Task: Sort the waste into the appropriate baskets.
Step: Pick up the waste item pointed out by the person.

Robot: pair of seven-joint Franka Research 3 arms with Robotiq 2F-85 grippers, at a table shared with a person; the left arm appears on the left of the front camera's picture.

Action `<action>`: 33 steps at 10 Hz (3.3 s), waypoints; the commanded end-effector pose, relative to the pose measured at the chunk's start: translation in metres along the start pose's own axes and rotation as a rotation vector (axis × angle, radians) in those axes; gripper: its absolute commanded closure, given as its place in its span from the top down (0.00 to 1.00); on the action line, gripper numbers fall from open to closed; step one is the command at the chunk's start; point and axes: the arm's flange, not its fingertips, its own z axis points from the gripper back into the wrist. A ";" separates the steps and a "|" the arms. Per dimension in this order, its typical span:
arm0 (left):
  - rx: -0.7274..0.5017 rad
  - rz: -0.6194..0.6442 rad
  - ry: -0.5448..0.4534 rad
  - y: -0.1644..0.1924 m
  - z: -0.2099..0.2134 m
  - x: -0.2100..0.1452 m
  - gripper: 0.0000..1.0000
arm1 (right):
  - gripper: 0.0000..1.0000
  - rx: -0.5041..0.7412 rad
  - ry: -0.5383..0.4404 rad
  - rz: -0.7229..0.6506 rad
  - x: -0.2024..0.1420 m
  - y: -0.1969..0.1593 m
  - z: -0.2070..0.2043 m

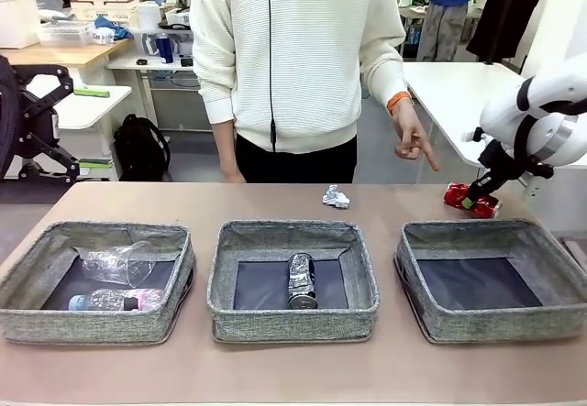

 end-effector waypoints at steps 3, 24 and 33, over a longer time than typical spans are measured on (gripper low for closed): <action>-0.015 0.009 -0.006 -0.004 -0.001 -0.002 1.00 | 0.00 0.008 0.030 -0.008 0.003 -0.002 0.000; -0.015 0.009 -0.006 -0.004 -0.001 -0.002 1.00 | 0.00 0.190 -0.317 -0.185 -0.077 0.139 0.260; -0.015 0.009 -0.006 -0.004 -0.001 -0.002 1.00 | 0.06 -0.001 -0.025 -0.483 0.032 0.366 0.399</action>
